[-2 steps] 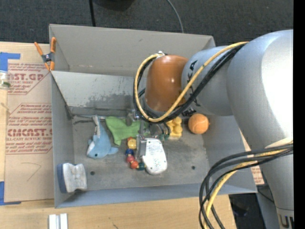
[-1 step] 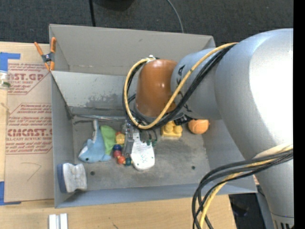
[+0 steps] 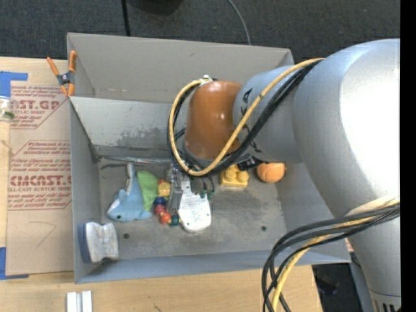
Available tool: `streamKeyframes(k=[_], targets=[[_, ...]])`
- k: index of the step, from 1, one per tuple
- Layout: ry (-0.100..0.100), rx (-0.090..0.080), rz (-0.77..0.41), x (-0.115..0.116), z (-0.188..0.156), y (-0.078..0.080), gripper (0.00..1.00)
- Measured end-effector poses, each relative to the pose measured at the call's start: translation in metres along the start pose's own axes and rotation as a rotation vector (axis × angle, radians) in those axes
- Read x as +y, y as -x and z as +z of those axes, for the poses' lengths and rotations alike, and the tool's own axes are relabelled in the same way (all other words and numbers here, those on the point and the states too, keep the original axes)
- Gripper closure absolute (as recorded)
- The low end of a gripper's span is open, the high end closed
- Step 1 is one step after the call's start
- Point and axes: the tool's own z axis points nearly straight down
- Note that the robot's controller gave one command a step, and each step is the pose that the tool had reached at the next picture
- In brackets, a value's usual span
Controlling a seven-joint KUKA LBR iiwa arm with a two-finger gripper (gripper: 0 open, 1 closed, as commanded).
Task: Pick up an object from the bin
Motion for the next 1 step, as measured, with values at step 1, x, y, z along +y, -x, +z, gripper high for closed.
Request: streamKeyframes(k=[1], targets=[[0.000, 0.003, 0.000, -0.0002, -0.0041, -0.0013, 1.00]])
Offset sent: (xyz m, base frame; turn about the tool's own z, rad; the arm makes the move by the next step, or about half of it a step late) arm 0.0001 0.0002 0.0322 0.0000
